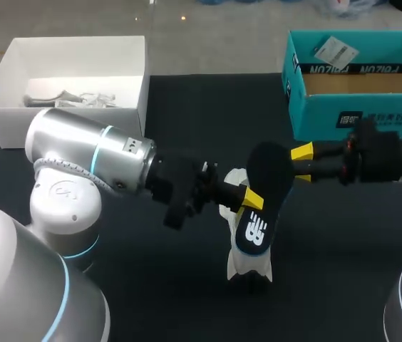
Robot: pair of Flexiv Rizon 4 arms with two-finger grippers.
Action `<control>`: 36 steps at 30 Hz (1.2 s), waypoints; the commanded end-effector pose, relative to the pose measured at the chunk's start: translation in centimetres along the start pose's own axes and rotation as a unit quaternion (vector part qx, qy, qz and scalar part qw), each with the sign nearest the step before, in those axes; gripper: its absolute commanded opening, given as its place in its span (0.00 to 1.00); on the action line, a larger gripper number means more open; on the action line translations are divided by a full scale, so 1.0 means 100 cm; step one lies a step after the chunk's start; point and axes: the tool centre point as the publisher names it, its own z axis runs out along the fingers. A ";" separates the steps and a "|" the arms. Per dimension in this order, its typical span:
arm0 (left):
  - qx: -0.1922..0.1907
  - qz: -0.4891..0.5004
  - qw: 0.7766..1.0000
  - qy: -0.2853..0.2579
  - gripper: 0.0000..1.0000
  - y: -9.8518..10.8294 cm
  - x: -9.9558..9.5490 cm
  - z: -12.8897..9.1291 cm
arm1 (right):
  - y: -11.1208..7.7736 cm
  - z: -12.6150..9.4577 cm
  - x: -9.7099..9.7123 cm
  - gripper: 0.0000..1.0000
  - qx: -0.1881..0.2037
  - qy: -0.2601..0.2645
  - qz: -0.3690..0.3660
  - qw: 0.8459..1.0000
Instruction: Take the shoe out of the shoebox, open the shoe tongue, remove and reinsert the insole, then place the shoe into the shoebox
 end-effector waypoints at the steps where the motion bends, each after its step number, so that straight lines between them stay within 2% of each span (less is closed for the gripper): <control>1: -0.007 0.002 1.000 0.001 0.00 0.003 0.004 0.005 | 0.000 0.005 0.001 0.05 0.004 -0.004 0.005 1.000; 2: -0.008 0.002 1.000 0.001 0.00 0.004 0.004 0.005 | -0.001 0.005 0.001 0.01 0.006 -0.003 0.007 1.000; 5: -0.010 0.005 1.000 0.004 0.00 0.006 0.003 0.004 | -0.003 0.005 0.001 0.03 0.013 -0.001 0.013 1.000; 7: -0.010 0.008 1.000 0.006 0.00 0.008 0.002 0.004 | -0.005 0.007 -0.001 0.00 0.020 0.002 0.019 1.000; 12: -0.009 0.008 1.000 0.005 0.00 0.011 -0.001 0.007 | -0.008 0.010 -0.006 0.00 0.027 0.003 0.025 0.999; 15: 0.009 -0.008 1.000 0.015 0.00 0.008 -0.003 0.010 | -0.008 0.010 -0.010 0.00 0.027 -0.001 0.030 0.999; 16: 0.021 -0.029 0.999 0.020 0.45 0.007 -0.004 0.010 | -0.008 0.009 -0.012 0.00 0.026 -0.002 0.031 0.999; 17: 0.023 -0.026 0.999 0.030 1.00 0.005 -0.005 0.009 | -0.009 0.008 -0.013 0.00 0.025 -0.004 0.032 0.999; 20: 0.036 -0.053 0.996 0.066 1.00 0.002 -0.005 0.000 | -0.009 0.005 -0.017 0.00 0.023 -0.011 0.036 0.999; 26: 0.069 -0.096 0.982 0.148 1.00 0.005 -0.012 -0.032 | -0.010 0.003 -0.024 0.00 0.025 -0.026 0.036 0.999; 31: 0.109 -0.142 0.951 0.252 1.00 0.010 -0.023 -0.049 | -0.012 0.006 -0.028 0.00 0.041 -0.042 0.032 0.998; 34: 0.123 -0.168 0.937 0.281 1.00 0.014 -0.030 -0.055 | -0.014 0.011 -0.029 0.00 0.058 -0.049 0.026 0.997; 36: 0.131 -0.194 0.919 0.318 1.00 0.015 -0.031 -0.056 | -0.016 0.013 -0.029 0.00 0.064 -0.052 0.024 0.996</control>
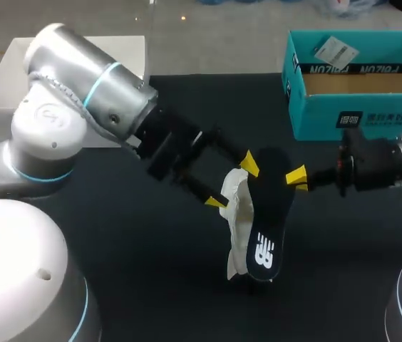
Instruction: Take the shoe out of the shoebox, open the shoe tongue, remove and reinsert the insole, then place the shoe into the shoebox
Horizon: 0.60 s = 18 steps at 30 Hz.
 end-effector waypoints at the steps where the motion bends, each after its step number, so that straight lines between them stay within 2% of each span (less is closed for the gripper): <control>1: 0.028 -0.054 0.979 0.196 1.00 0.004 -0.007 -0.018 | 0.004 0.006 -0.001 0.00 0.014 -0.009 -0.002 1.000; 3: 0.022 -0.070 0.971 0.229 1.00 0.005 -0.006 -0.018 | 0.002 0.008 -0.002 0.00 0.017 -0.011 -0.002 1.000; 5: 0.004 -0.082 0.968 0.237 1.00 0.006 -0.004 -0.017 | 0.002 0.008 -0.002 0.00 0.018 -0.011 -0.002 1.000; 7: 0.006 -0.112 0.982 0.152 1.00 0.007 -0.005 -0.015 | 0.002 0.008 -0.003 0.00 0.018 -0.011 -0.001 1.000; 9: -0.021 -0.136 0.988 0.076 1.00 0.011 -0.004 -0.015 | 0.002 0.007 -0.003 0.00 0.018 -0.010 -0.001 1.000; 18: -0.021 -0.136 0.988 0.076 1.00 0.011 -0.004 -0.015 | 0.003 0.008 -0.003 0.00 0.021 -0.006 0.000 1.000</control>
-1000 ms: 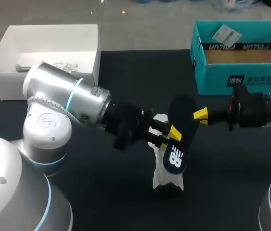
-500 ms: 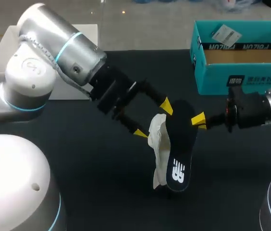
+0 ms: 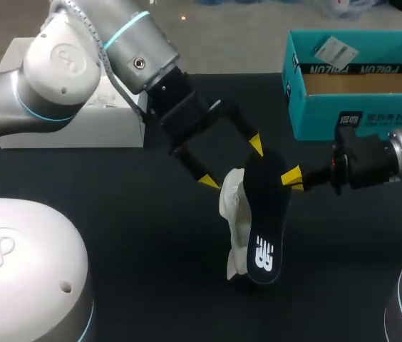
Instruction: Take the shoe out of the shoebox, open the shoe tongue, remove and reinsert the insole, then place the shoe into the shoebox
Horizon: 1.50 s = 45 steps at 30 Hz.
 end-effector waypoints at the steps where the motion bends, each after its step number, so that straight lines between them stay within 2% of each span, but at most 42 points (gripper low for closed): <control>1: -0.031 0.014 0.999 -0.008 1.00 -0.003 0.007 0.003 | 0.001 0.003 0.001 0.00 0.004 -0.001 -0.002 1.000; 4: -0.118 0.066 0.985 0.110 1.00 0.004 0.002 0.005 | 0.001 0.006 0.000 0.00 0.013 -0.004 -0.001 1.000; 7: -0.169 0.109 0.955 0.220 1.00 0.014 0.003 0.003 | 0.000 0.009 0.000 0.00 0.026 -0.007 -0.001 1.000; 9: -0.190 0.132 0.930 0.287 1.00 0.021 0.006 0.001 | -0.002 0.010 0.000 0.00 0.033 -0.011 -0.001 0.999; 11: -0.184 0.143 0.920 0.317 1.00 0.027 0.007 -0.004 | -0.003 0.010 0.000 0.00 0.036 -0.014 -0.001 0.999; 16: -0.199 0.158 0.884 0.391 1.00 0.041 0.008 -0.014 | -0.006 0.013 -0.001 0.00 0.041 -0.019 0.003 0.999; 18: -0.187 0.169 0.882 0.397 1.00 0.046 0.004 -0.014 | -0.006 0.016 -0.001 0.00 0.045 -0.020 0.004 0.999; 21: -0.183 0.183 0.862 0.435 1.00 0.056 -0.001 -0.011 | -0.004 0.022 -0.001 0.00 0.052 -0.019 0.004 0.998; 24: -0.169 0.180 0.856 0.454 1.00 0.061 -0.009 -0.010 | -0.001 0.027 -0.001 0.00 0.054 -0.019 0.004 0.998; 27: -0.183 0.179 0.836 0.486 1.00 0.062 -0.017 -0.008 | 0.002 0.032 -0.001 0.00 0.049 -0.014 0.010 0.999; 32: -0.169 0.102 0.841 0.504 1.00 0.054 -0.029 -0.004 | 0.004 0.034 0.000 0.00 0.032 -0.011 0.018 0.999; 34: -0.184 0.094 0.828 0.521 1.00 0.051 -0.031 -0.002 | 0.005 0.034 -0.001 0.00 0.031 -0.011 0.019 0.999; 41: -0.189 0.069 0.829 0.522 1.00 0.053 -0.025 0.000 | 0.003 0.029 -0.003 0.00 0.022 -0.016 0.020 0.999; 45: -0.218 0.057 0.836 0.500 1.00 0.054 -0.021 -0.001 | 0.000 0.023 -0.003 0.00 0.020 -0.010 0.022 0.999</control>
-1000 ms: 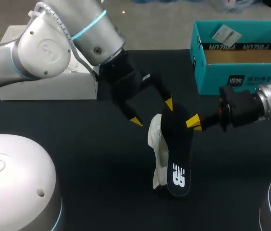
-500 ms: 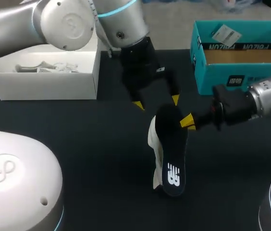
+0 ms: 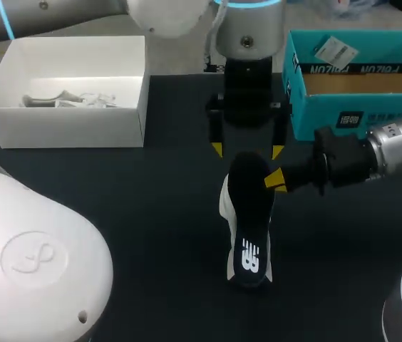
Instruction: Take the shoe out of the shoebox, open the shoe tongue, remove and reinsert the insole, then place the shoe into the shoebox
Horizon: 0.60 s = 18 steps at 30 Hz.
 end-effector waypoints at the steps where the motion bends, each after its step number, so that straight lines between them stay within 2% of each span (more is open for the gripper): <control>1: -0.025 -0.021 0.986 0.161 1.00 -0.006 -0.003 -0.002 | -0.007 -0.007 0.001 0.00 -0.006 0.003 0.002 1.000; 8: -0.048 -0.050 0.993 0.095 1.00 -0.003 -0.003 0.001 | -0.007 -0.010 0.000 0.00 -0.008 0.004 0.004 1.000; 14: -0.060 -0.060 0.994 0.072 1.00 0.001 -0.003 -0.002 | -0.007 -0.009 -0.002 0.00 -0.005 0.004 0.006 1.000; 18: -0.084 -0.054 0.994 0.052 1.00 0.001 -0.003 -0.006 | -0.007 -0.011 -0.002 0.00 -0.008 0.007 0.008 1.000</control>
